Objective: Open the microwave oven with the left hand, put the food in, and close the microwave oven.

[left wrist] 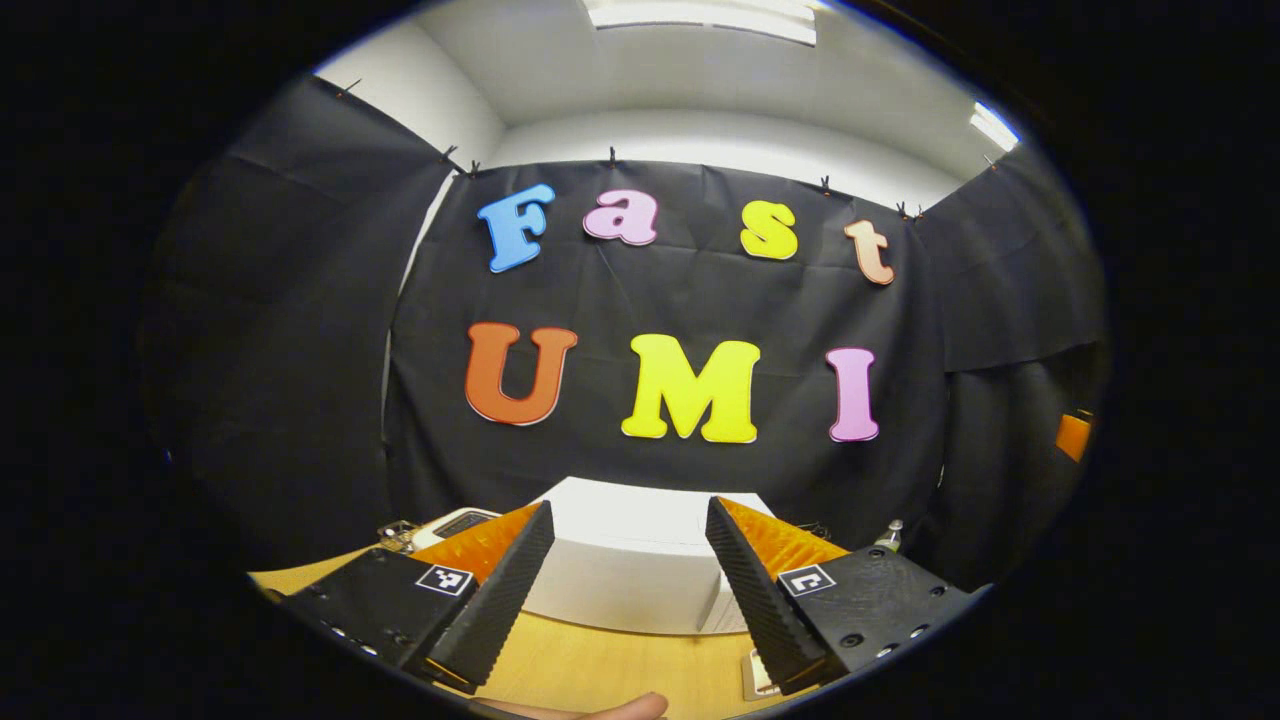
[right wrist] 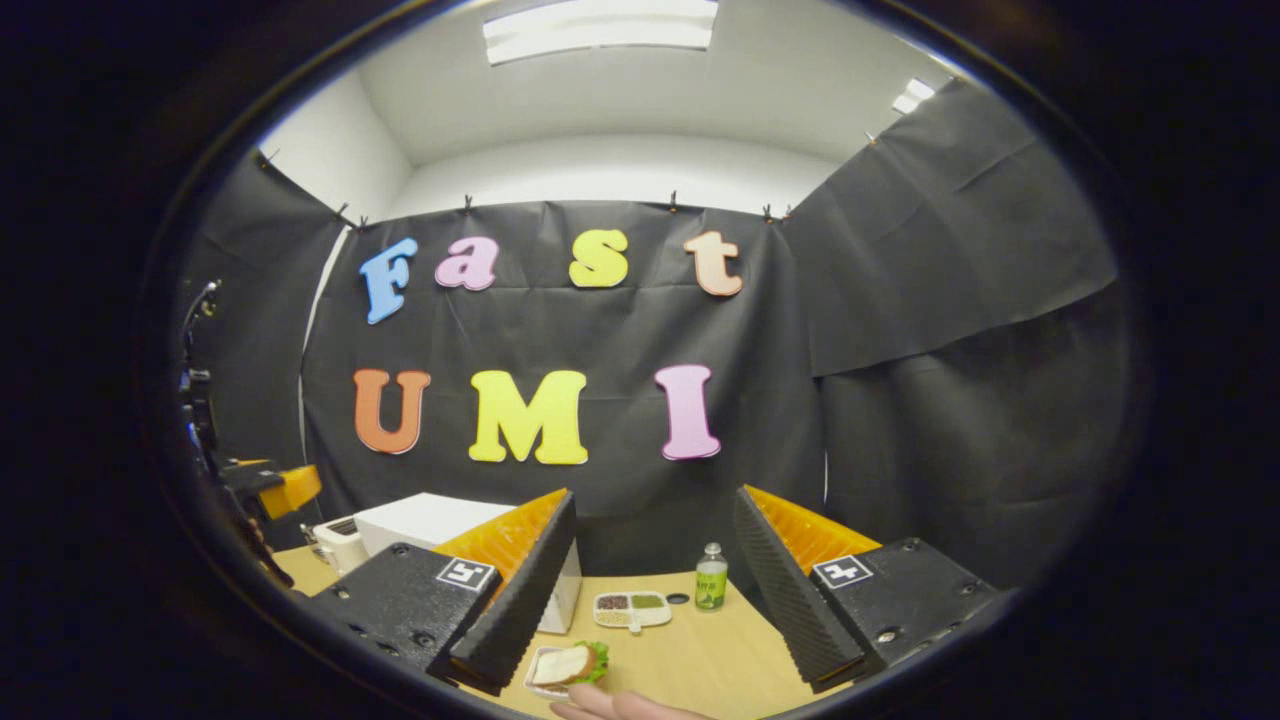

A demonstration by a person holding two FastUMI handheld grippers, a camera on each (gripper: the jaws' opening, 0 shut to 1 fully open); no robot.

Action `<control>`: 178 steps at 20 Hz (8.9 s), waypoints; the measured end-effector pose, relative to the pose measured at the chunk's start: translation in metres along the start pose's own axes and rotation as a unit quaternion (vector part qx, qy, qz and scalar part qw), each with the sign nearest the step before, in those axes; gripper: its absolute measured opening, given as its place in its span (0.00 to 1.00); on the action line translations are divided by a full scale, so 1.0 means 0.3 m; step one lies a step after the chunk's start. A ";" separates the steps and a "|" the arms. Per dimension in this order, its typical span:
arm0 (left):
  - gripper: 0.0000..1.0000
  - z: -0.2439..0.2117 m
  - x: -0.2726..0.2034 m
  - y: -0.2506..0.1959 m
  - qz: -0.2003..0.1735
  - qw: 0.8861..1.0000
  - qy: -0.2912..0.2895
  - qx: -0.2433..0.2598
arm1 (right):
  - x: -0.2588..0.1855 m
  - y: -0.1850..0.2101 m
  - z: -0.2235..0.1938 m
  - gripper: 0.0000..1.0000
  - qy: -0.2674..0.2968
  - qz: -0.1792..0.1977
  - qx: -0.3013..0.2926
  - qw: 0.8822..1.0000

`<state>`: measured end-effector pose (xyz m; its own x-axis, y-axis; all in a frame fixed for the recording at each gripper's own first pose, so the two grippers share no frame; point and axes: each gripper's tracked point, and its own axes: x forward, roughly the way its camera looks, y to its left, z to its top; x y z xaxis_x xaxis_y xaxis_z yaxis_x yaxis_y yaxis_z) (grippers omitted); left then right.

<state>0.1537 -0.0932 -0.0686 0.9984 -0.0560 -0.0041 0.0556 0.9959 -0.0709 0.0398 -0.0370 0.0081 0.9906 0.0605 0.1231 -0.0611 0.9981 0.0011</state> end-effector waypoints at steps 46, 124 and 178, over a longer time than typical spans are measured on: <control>0.00 -0.733 0.382 -0.320 -0.136 0.987 0.072 0.049 | 0.123 -0.328 -0.356 1.00 0.076 -0.035 0.010 0.996; 0.95 -0.149 -0.666 0.643 0.046 0.998 0.013 0.052 | 0.060 0.905 -0.937 0.34 0.420 0.381 0.025 0.823; 0.95 -0.469 -0.686 0.883 0.118 0.990 0.060 0.055 | 0.877 1.214 -1.382 0.80 0.132 0.036 0.083 0.987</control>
<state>-0.0381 0.1723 -0.2268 0.9759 0.1777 -0.1265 -0.1718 0.9835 0.0560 0.3291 0.3459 -0.3705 0.9790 0.1539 -0.1340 -0.1308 0.9772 0.1672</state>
